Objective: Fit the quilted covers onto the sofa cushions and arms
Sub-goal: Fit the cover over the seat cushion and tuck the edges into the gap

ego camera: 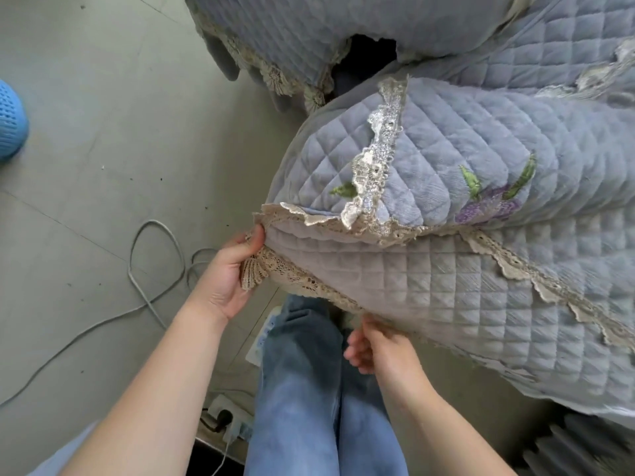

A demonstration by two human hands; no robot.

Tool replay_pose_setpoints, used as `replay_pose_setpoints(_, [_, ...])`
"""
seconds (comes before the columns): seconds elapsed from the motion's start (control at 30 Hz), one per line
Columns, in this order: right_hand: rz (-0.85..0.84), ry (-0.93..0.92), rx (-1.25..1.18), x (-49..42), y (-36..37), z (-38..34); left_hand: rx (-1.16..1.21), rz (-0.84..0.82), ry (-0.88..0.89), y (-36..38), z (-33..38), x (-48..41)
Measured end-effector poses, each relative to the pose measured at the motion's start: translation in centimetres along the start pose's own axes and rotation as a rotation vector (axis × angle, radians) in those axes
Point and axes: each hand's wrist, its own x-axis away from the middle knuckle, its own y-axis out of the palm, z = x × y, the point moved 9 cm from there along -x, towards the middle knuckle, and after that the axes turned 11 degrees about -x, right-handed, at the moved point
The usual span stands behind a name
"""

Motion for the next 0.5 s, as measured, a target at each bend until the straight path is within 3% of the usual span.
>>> replay_pose_setpoints(0.1, [-0.199,-0.305,0.562,5.5,3.7,-7.5,0.021,0.031,-0.039,0.0,0.4,0.2])
replay_pose_setpoints(0.2, [-0.424,-0.778,0.697,12.0,10.0,-18.1,0.033,0.037,-0.061,0.9,1.0,0.7])
replay_pose_setpoints(0.27, [-0.429,-1.05,0.844,14.2,13.7,-23.9,0.001,0.016,-0.039,1.7,1.6,0.8])
replay_pose_setpoints(0.33, [-0.316,-1.197,1.131,12.7,17.4,-28.3,0.035,0.014,-0.033,2.4,1.5,0.7])
replay_pose_setpoints(0.4, [-0.275,-1.04,1.512,7.3,20.3,-30.4,0.141,0.01,-0.052,2.6,1.1,0.3])
replay_pose_setpoints(0.5, [-0.319,-0.586,2.025,-0.2,20.2,-29.2,0.239,0.036,-0.09,2.4,0.6,0.0])
